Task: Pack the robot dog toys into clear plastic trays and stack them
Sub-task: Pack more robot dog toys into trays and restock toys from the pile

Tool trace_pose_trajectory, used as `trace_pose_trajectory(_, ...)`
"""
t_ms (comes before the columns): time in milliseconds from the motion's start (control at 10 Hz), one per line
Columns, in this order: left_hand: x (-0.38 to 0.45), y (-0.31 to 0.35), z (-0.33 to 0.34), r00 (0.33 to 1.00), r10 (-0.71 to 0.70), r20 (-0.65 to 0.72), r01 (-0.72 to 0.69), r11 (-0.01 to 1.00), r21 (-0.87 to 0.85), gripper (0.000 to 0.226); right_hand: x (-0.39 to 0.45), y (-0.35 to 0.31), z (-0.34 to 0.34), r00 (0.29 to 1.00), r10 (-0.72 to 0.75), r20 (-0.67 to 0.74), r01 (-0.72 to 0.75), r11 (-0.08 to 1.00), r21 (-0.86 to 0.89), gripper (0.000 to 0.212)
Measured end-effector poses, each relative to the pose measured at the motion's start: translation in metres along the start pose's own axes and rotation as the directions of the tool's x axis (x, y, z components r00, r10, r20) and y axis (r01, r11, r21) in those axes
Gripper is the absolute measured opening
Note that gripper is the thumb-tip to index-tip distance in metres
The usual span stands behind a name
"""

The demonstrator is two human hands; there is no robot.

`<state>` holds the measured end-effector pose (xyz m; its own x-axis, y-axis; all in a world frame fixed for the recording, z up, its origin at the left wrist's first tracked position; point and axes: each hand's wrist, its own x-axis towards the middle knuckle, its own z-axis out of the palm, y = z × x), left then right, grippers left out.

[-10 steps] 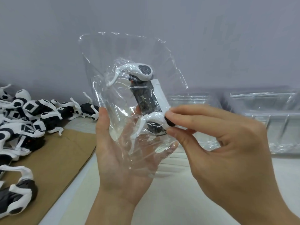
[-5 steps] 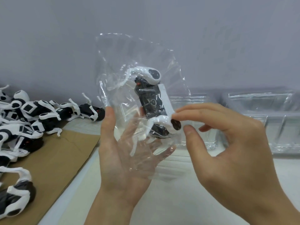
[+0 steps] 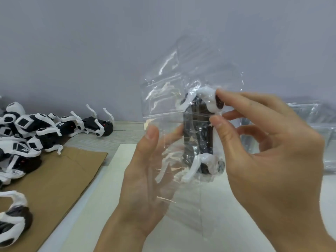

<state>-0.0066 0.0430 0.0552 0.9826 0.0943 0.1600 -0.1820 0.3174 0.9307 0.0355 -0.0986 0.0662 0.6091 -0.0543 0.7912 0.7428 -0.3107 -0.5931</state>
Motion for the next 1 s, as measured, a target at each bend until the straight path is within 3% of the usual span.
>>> trace_pose_trajectory(200, 0.006, -0.011, -0.008, 0.996, -0.078, -0.037, 0.073, 0.989, -0.127, 0.086, 0.001, -0.002, 0.001, 1.0, 0.004, 0.016, -0.004, 1.0, -0.001, 0.027)
trace_pose_trajectory(600, 0.009, -0.018, -0.014, 0.972, -0.235, -0.009, 0.232, 0.965, -0.121, 0.092, 0.004, -0.001, -0.002, 0.998, 0.042, -0.039, -0.042, 0.999, -0.003, 0.022)
trace_pose_trajectory(900, 0.008, -0.021, -0.015, 0.986, -0.162, 0.039, 0.164, 0.984, -0.066, 0.083, 0.008, 0.0, -0.011, 0.992, 0.119, 0.042, -0.121, 0.992, 0.033, 0.024)
trace_pose_trajectory(1000, 0.008, -0.013, -0.012, 0.987, -0.078, 0.138, 0.068, 0.995, 0.076, 0.063, 0.016, 0.001, -0.023, 0.984, 0.175, -0.023, -0.172, 0.982, 0.084, 0.035)
